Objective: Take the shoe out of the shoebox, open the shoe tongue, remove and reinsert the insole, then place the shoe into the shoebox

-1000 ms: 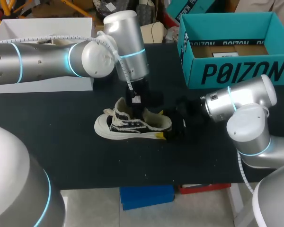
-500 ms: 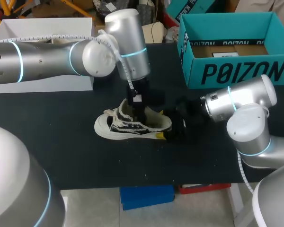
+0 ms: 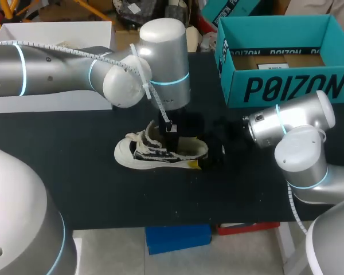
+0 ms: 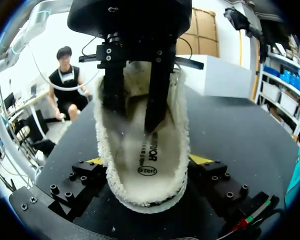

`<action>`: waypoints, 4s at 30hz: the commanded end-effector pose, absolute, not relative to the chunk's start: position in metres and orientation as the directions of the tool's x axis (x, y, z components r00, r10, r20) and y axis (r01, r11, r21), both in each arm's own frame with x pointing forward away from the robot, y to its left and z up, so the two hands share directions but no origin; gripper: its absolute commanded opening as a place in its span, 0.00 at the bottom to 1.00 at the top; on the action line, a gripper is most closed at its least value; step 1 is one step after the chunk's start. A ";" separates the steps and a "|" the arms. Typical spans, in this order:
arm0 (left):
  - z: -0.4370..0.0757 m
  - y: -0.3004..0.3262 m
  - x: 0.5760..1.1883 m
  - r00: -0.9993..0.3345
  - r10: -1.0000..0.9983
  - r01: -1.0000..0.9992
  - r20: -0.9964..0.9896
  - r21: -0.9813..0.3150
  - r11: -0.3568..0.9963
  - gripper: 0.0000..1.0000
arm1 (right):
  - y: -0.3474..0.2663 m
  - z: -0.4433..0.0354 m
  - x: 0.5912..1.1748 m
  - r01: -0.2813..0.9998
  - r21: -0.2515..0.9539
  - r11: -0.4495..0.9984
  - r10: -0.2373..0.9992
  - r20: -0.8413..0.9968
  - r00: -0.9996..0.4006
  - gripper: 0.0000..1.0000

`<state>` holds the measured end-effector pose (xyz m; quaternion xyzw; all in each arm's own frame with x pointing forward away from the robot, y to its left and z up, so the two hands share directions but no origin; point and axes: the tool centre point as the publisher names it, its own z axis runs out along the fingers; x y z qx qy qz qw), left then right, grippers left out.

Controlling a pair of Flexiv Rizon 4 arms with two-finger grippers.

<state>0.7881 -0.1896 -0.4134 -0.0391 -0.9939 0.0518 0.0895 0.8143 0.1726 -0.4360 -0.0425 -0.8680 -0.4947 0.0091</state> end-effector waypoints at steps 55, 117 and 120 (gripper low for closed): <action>-0.468 -0.147 0.851 -0.899 -0.072 -0.039 -0.433 -0.084 0.996 0.00 | 0.173 -0.437 0.815 0.085 0.858 0.507 0.067 0.059 -0.996 0.00; -0.364 -0.215 0.822 -0.971 0.115 0.185 -0.212 -0.351 0.918 0.00 | 0.173 -0.437 0.815 0.085 0.858 0.507 0.067 0.059 -0.996 0.00; -0.365 -0.213 0.823 -0.973 0.111 0.180 -0.203 -0.361 0.915 0.00 | 0.173 -0.437 0.815 0.085 0.858 0.507 0.067 0.059 -0.996 0.00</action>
